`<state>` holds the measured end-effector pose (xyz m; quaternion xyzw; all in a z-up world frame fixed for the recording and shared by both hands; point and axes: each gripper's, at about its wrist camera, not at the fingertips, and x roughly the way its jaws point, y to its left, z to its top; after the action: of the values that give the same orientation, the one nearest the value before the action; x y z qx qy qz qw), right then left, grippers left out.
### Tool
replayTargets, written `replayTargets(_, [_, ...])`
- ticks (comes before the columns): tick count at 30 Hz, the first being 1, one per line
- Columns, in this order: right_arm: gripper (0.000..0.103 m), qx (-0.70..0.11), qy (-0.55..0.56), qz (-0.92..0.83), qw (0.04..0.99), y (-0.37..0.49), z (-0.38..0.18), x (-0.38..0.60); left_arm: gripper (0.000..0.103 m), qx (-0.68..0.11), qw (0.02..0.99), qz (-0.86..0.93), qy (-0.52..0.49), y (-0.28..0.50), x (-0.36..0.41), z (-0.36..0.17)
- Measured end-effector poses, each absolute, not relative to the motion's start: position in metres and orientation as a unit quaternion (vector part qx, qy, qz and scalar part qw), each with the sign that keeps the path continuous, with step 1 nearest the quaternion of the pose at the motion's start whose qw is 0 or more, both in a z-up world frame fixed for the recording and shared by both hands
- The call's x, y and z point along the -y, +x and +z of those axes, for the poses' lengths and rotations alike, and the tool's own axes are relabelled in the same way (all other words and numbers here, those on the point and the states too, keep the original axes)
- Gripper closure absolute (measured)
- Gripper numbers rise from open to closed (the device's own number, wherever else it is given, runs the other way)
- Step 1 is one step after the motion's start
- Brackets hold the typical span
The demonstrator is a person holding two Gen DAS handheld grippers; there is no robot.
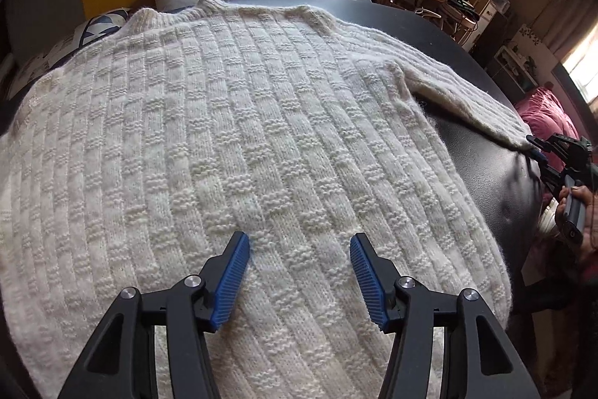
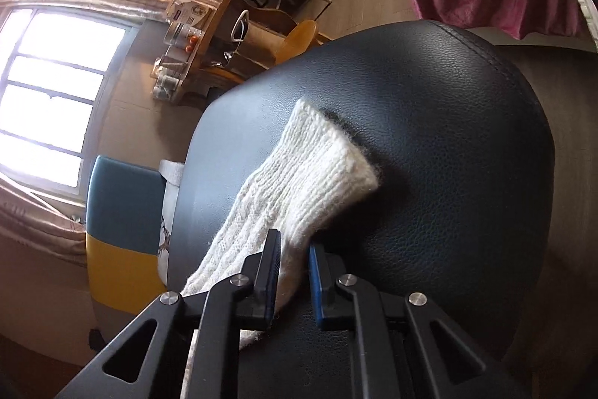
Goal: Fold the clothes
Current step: 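Grasp the sleeve cuff with the right gripper and lay it straight, then grasp the sleeve cuff with the right gripper and lift it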
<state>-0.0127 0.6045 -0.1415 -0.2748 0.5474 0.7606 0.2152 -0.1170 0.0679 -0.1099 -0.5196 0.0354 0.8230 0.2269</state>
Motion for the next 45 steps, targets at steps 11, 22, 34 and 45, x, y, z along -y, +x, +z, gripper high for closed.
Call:
replayTargets(11, [0.071,-0.259,-0.369,0.891,0.048,-0.129,-0.05,-0.441,0.047,0.03,0.112,0.877,-0.466,-0.245,0.047,-0.085])
replayTargets(22, [0.071,-0.082,-0.447,0.854,-0.251,-0.31,-0.066,-0.18,0.076,-0.011,0.128,0.893,-0.431,-0.326,0.043,-0.08])
replayTargets(34, [0.087,-0.062,-0.484,0.853,-0.184,-0.393,-0.122,-0.167,0.084,0.047,0.089,0.879,-0.467,-0.378,0.044,-0.13])
replayTargets(45, [0.074,-0.299,-0.405,0.858,-0.103,-0.261,-0.092,-0.311,0.079,0.088,0.111,0.878,-0.457,-0.348,0.027,-0.084])
